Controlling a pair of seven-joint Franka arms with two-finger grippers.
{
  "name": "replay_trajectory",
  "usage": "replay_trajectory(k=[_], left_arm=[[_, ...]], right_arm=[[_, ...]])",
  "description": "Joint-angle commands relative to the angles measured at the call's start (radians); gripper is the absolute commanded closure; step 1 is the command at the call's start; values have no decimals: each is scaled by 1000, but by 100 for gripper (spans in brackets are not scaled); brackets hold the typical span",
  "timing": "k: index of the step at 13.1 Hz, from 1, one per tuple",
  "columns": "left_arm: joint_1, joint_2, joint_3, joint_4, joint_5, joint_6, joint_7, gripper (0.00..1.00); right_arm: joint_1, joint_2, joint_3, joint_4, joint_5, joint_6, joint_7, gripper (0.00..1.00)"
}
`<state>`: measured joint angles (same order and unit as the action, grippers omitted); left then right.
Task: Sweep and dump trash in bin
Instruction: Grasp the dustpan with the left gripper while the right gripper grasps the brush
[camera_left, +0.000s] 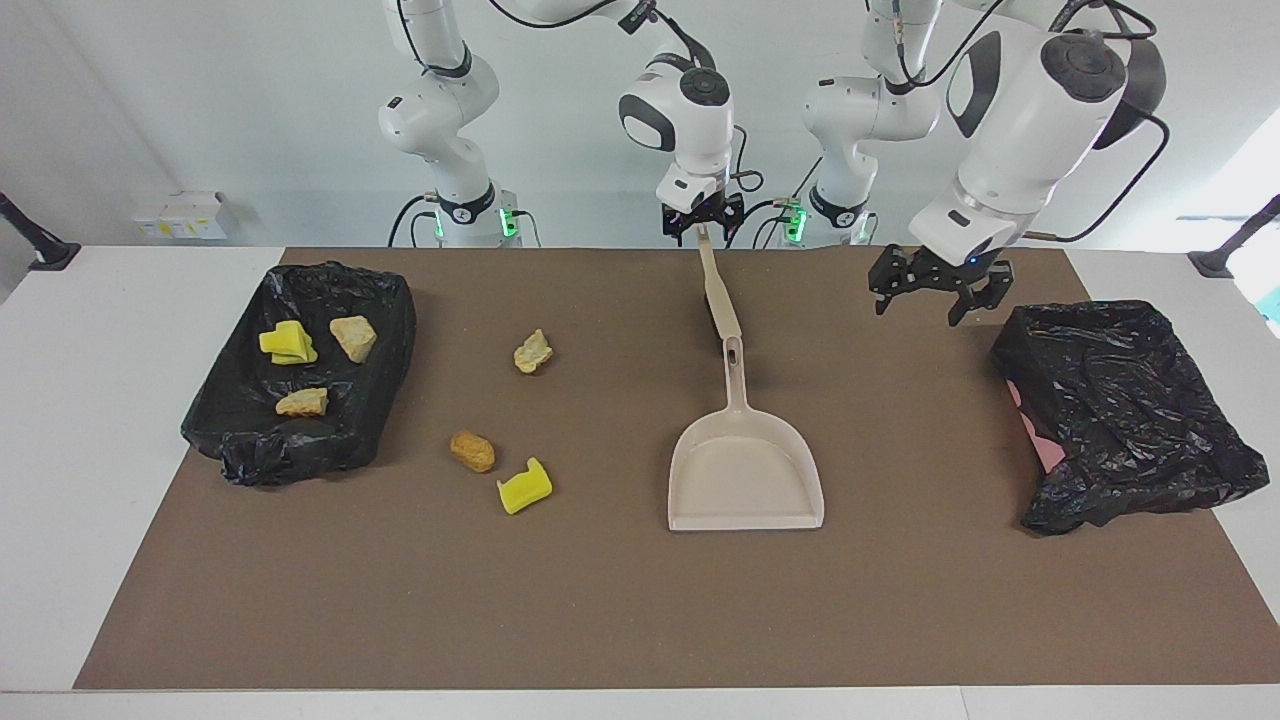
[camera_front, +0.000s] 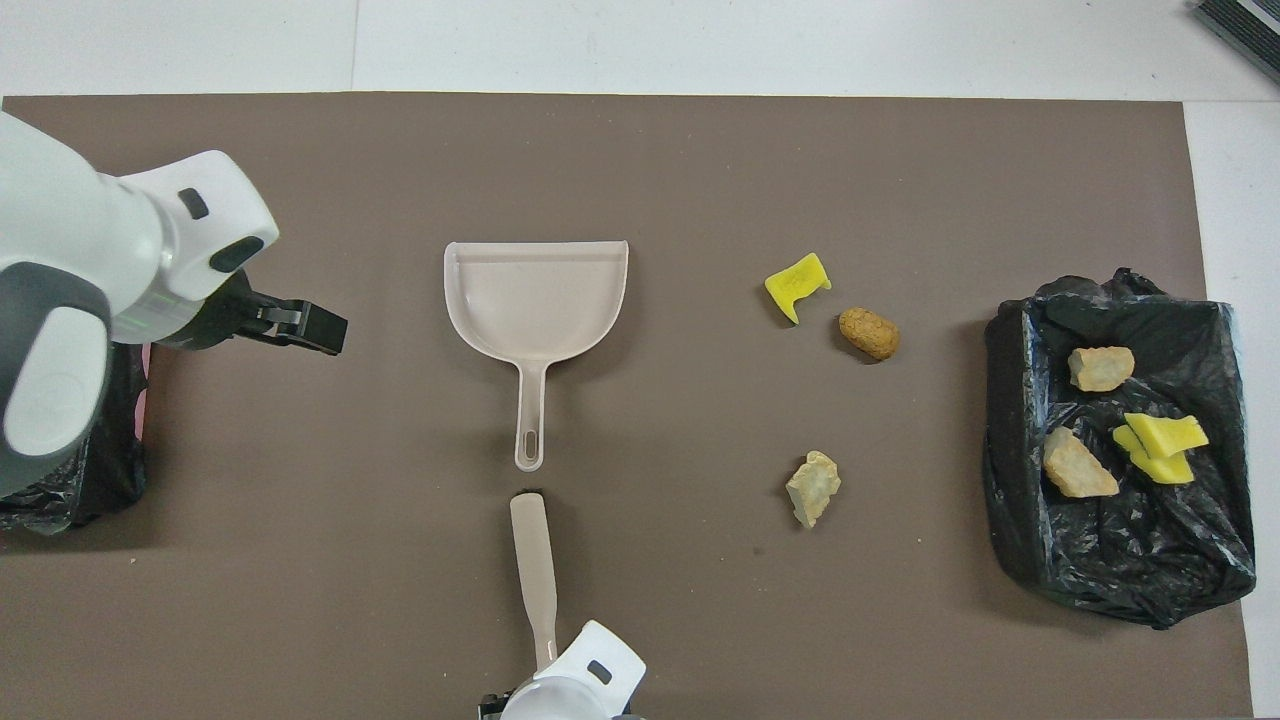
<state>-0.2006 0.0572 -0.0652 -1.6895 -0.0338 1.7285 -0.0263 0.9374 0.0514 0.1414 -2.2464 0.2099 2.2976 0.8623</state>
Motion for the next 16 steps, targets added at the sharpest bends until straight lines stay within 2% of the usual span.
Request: replay_trajectory(k=[1, 2, 3, 4, 5, 8, 10, 13, 16], left_arm=[[-77, 45, 16, -27, -6, 71, -87, 0], [-100, 68, 16, -27, -6, 91, -113, 0], [-137, 99, 16, -27, 0, 103, -125, 0], [-164, 130, 16, -27, 2, 120, -148, 0], [-187, 154, 16, -35, 3, 156, -193, 0], [-238, 161, 16, -131, 2, 285, -257, 0], [-264, 161, 16, -209, 2, 382, -291, 0], [-290, 159, 15, -275, 2, 453, -339, 0], [-292, 150, 15, -302, 3, 476, -365, 0]], right_arm=[[8, -1, -3, -18, 20, 32, 15, 24], [8, -1, -5, -18, 20, 33, 6, 45], [8, -1, -3, -18, 20, 33, 4, 77], [8, -1, -3, -18, 20, 33, 12, 94], [8, -1, -3, -18, 20, 33, 14, 100], [8, -4, -5, -15, 20, 25, 14, 100], [5, -39, -5, -15, 20, 2, 50, 100], [-37, -160, -9, -25, 8, -178, 132, 100], [-120, -333, -9, -140, -24, -251, 162, 100]])
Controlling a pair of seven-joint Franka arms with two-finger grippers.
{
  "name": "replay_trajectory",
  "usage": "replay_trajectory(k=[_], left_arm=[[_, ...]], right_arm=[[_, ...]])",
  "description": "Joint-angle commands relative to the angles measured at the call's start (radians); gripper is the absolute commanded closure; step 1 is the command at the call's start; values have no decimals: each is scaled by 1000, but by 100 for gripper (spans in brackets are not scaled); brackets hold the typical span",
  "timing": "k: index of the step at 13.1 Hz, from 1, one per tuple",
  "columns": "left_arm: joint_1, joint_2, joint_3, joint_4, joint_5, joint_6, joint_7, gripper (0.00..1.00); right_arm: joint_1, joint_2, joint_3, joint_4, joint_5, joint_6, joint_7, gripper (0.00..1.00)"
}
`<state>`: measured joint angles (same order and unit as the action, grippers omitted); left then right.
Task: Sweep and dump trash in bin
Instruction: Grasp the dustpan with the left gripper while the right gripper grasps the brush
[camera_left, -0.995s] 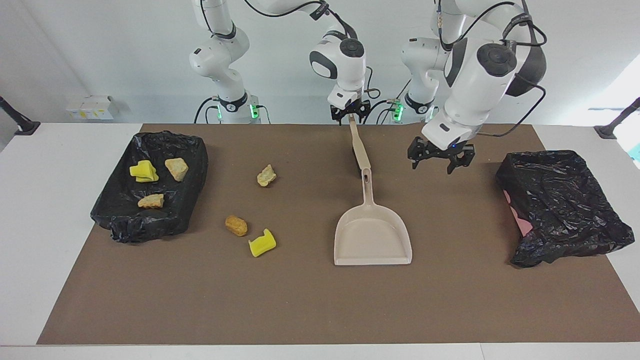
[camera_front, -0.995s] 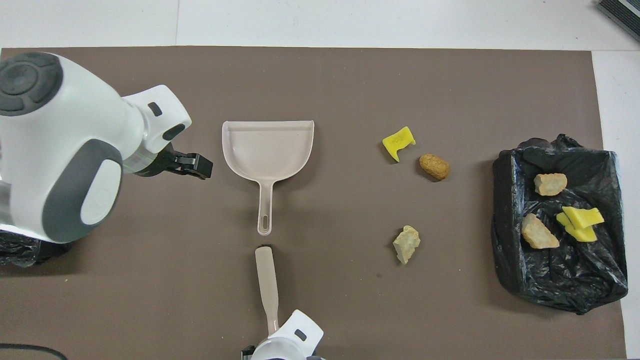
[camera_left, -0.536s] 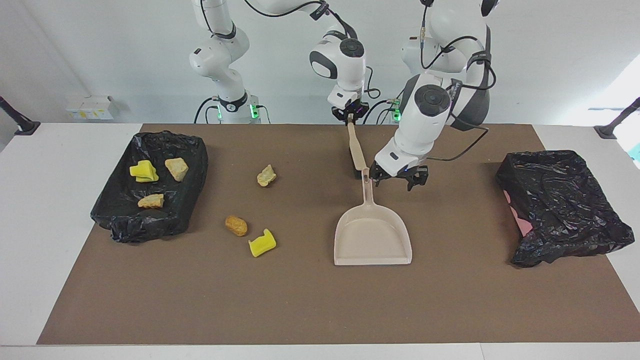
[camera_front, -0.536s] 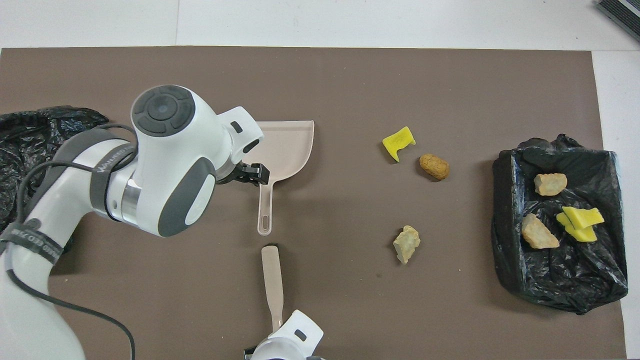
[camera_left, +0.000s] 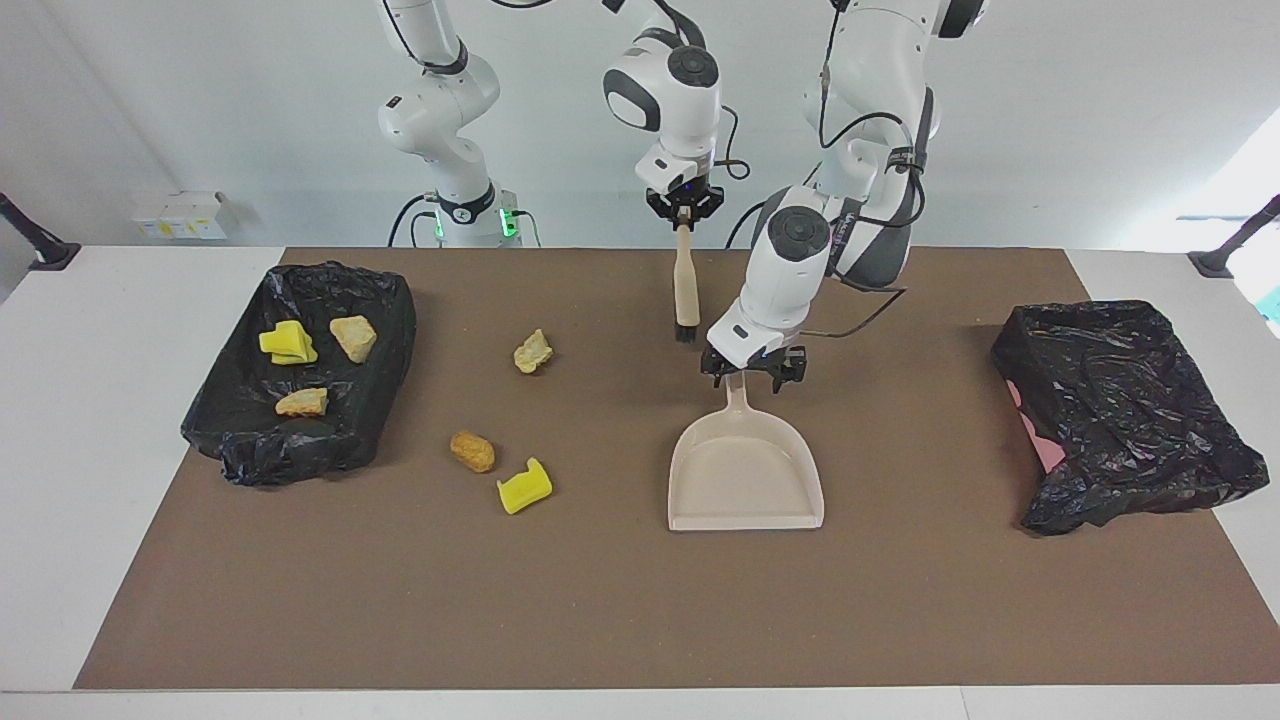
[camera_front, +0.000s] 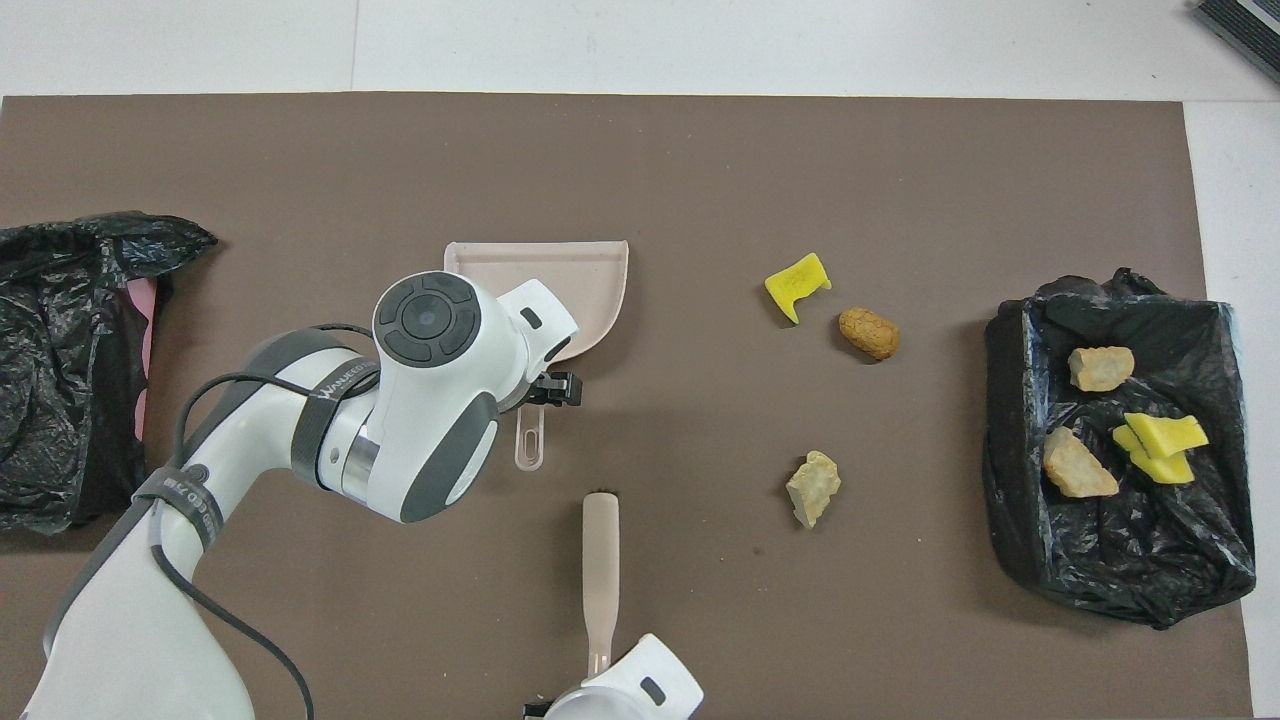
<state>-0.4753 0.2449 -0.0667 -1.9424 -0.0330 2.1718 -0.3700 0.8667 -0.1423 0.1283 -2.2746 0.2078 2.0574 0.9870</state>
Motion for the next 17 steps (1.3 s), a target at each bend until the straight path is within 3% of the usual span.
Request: replay_trajectory(k=[1, 2, 3, 4, 5, 6, 8, 10, 14, 17], left_arm=[[-17, -41, 16, -58, 1, 31, -24, 0], [-23, -44, 16, -66, 1, 31, -24, 2], [-25, -44, 16, -66, 1, 22, -24, 32], [-28, -45, 16, -69, 1, 25, -9, 80], [-28, -52, 16, -75, 1, 20, -7, 93], [-29, -53, 16, -79, 1, 20, -7, 100], [-28, -47, 18, -61, 2, -1, -6, 100], [-19, -33, 18, -3, 19, -56, 3, 100], [22, -50, 27, 78, 25, -182, 158, 100], [84, -78, 28, 122, 25, -279, 372, 100]], right_arm=[[-72, -198, 4, -165, -86, -34, 39, 100], [-93, -245, 5, -210, -150, -74, 41, 100], [-130, -287, 5, -245, -166, -100, 38, 100], [-184, -324, 5, -272, -172, -120, 19, 100], [-240, -344, 4, -285, -179, -144, -25, 100], [-332, -344, 4, -286, -180, -163, -109, 100], [-551, -364, -1, -286, -180, -215, -352, 100], [-678, -365, -4, -307, -109, -241, -462, 100], [-675, -338, -2, -367, 27, -182, -453, 100], [-556, -252, 2, -364, 105, -62, -311, 100]])
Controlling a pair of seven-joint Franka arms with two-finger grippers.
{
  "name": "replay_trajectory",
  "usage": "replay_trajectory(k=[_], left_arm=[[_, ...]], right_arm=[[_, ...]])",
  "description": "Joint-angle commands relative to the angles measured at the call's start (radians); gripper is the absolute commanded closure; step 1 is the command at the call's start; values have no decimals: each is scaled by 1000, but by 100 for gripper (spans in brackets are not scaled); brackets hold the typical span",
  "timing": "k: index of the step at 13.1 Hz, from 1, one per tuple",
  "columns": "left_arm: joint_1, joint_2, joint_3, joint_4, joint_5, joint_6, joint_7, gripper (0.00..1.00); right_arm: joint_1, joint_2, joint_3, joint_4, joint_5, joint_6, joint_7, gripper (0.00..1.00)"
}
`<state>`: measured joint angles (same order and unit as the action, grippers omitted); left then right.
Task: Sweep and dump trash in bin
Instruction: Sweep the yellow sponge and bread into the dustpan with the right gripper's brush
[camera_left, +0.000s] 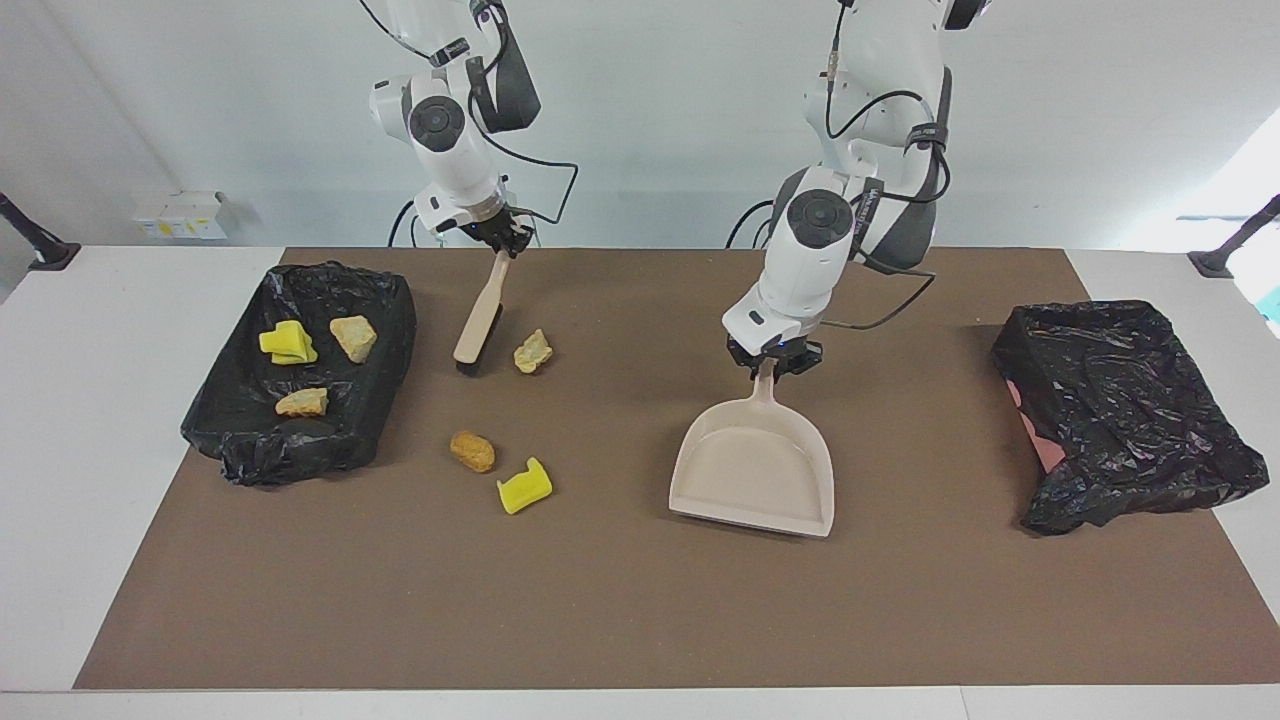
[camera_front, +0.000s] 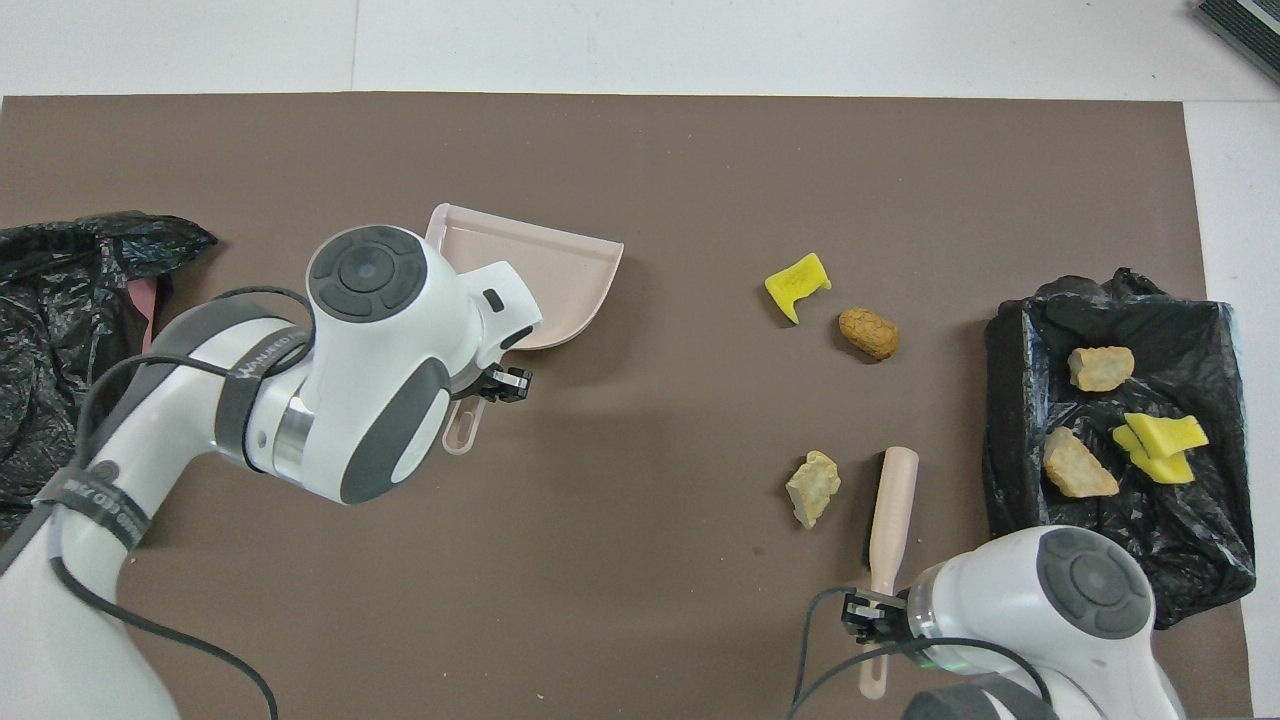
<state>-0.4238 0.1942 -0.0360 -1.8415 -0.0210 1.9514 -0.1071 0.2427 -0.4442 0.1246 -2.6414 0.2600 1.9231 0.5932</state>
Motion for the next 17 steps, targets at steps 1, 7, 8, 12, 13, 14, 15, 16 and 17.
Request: replay_trajectory(k=[1, 7, 8, 12, 13, 14, 15, 16, 17], left_arm=[[57, -45, -2, 16, 15, -83, 212, 100], [92, -84, -4, -27, 62, -92, 645, 100], [94, -93, -4, -50, 67, -79, 717, 100], [57, -114, -5, -157, 150, 33, 877, 100], [40, -114, -5, -172, 170, 50, 920, 100], [24, -108, -7, -183, 191, 58, 958, 100], [-8, -105, -5, -206, 222, 75, 965, 100], [-30, -104, -5, -232, 242, 95, 965, 100], [-45, -107, -5, -243, 254, 109, 965, 100]], right_arm=[[120, 111, 6, 12, 65, 162, 120, 100], [145, 435, 24, 371, 83, 249, 135, 100], [162, 449, 27, 401, 100, 246, 135, 100], [177, 518, 44, 486, 122, 246, 122, 100], [185, 524, 44, 509, 101, 234, 117, 100], [182, 530, 43, 555, 69, 178, 99, 100], [161, 535, 41, 625, -2, 86, 83, 100], [130, 541, 41, 703, -66, -17, 73, 100], [91, 562, 41, 780, -127, -115, 38, 100]])
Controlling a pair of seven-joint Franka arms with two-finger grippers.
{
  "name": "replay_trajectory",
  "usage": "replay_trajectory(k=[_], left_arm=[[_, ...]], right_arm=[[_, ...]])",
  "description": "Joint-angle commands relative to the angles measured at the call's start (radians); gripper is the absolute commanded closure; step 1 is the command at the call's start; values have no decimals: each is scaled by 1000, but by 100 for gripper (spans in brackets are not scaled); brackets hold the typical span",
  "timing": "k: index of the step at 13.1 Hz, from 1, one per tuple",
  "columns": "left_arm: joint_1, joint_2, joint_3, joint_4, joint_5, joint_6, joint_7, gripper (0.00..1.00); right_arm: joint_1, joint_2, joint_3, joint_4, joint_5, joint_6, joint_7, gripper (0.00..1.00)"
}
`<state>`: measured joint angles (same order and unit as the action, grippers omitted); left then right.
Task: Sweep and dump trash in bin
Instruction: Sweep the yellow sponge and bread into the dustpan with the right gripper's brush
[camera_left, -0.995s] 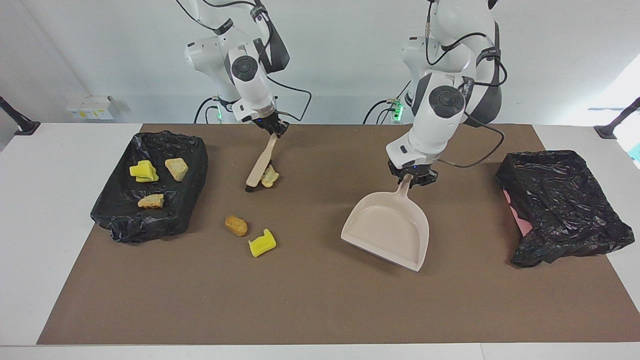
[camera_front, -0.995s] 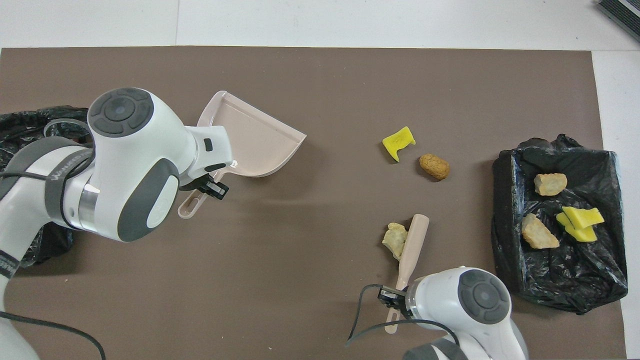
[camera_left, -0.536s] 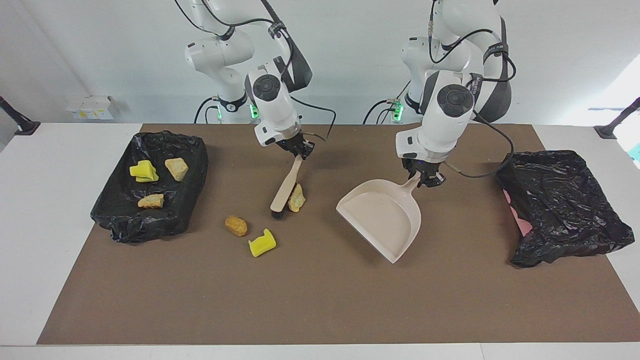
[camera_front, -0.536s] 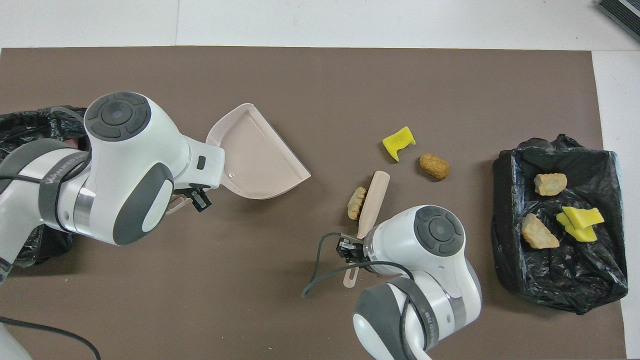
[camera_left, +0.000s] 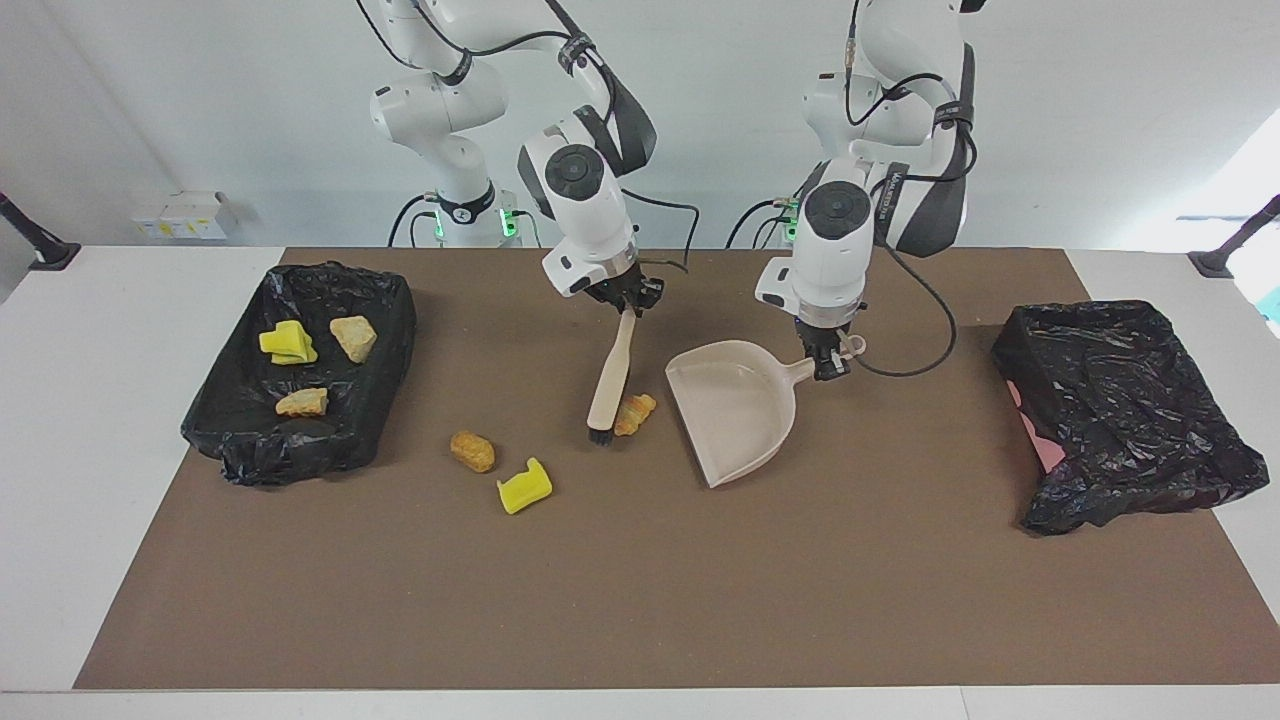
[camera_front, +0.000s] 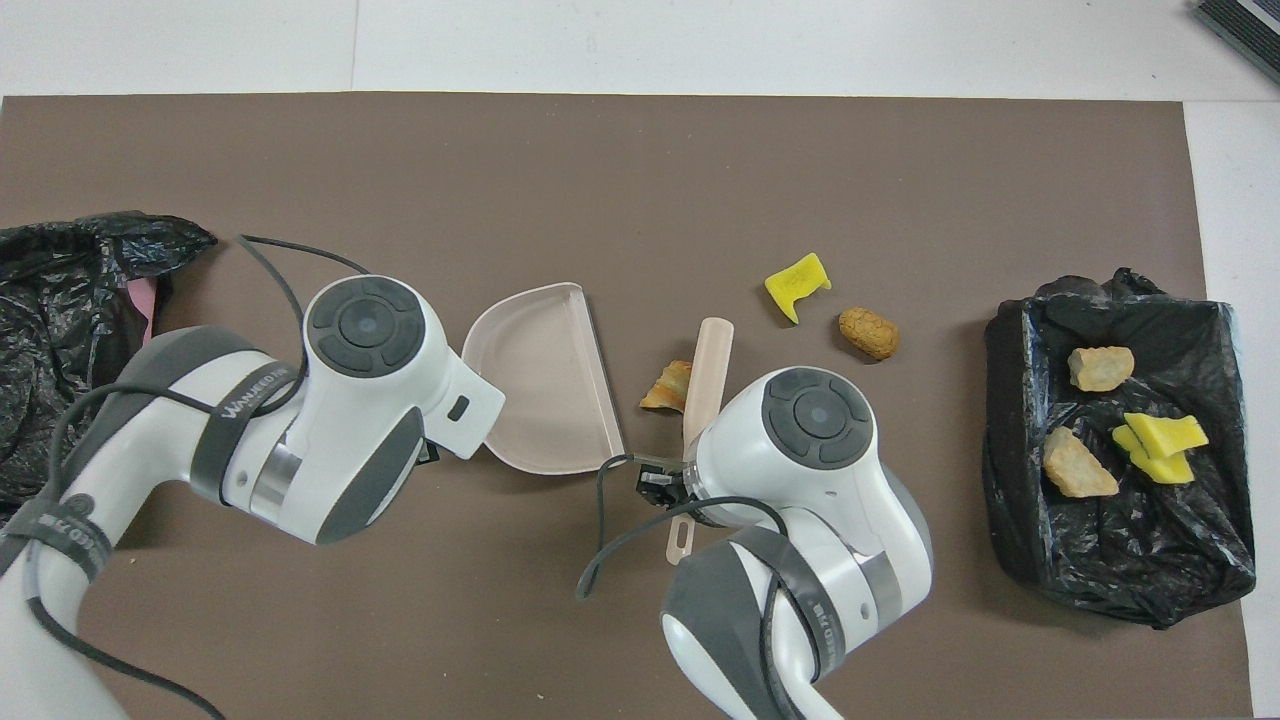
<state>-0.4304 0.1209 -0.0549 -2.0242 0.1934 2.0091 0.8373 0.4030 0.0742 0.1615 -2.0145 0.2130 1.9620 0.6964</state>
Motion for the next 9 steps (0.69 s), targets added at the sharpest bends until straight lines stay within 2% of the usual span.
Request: replay_trajectory(k=[1, 3, 6, 9], left_arm=[[-41, -33, 13, -60, 41, 48, 20, 100], [-54, -38, 12, -62, 47, 45, 20, 100], [-64, -40, 12, -65, 47, 48, 20, 100], [-64, -41, 10, -71, 46, 54, 14, 100]], right_arm=[[-87, 62, 3, 212, -159, -228, -127, 100], [-143, 71, 3, 215, -285, -259, -240, 100], [-277, 76, 0, 181, -302, -250, -392, 100], [-355, 107, 1, 180, -414, -227, -484, 100]])
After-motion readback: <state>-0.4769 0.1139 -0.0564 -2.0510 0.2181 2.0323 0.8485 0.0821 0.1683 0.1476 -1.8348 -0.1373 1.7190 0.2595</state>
